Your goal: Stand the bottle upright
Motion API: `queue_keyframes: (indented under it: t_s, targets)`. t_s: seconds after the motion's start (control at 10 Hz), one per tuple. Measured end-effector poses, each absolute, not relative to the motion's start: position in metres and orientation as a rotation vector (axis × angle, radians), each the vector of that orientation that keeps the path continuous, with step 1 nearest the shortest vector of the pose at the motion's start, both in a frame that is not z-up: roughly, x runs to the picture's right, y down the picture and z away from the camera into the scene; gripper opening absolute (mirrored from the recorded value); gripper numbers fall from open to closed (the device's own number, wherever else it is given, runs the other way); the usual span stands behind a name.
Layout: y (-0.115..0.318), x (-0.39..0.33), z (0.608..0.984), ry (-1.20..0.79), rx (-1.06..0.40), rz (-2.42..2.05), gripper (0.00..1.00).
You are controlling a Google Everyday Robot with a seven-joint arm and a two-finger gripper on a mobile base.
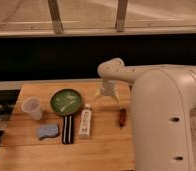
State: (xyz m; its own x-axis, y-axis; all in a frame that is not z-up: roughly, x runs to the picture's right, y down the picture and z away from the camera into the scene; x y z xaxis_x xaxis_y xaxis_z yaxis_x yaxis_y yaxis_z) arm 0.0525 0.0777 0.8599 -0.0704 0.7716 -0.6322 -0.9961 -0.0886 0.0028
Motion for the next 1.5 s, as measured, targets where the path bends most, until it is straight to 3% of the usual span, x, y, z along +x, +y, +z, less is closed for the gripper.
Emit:
queue_keyframes:
  t_s: [1.1, 1.5]
  targets:
    - [0.092, 0.007, 0.849, 0.48, -0.62, 1.508, 0.8]
    - [0.104, -0.019, 0.864, 0.516, -0.625, 1.446, 0.8]
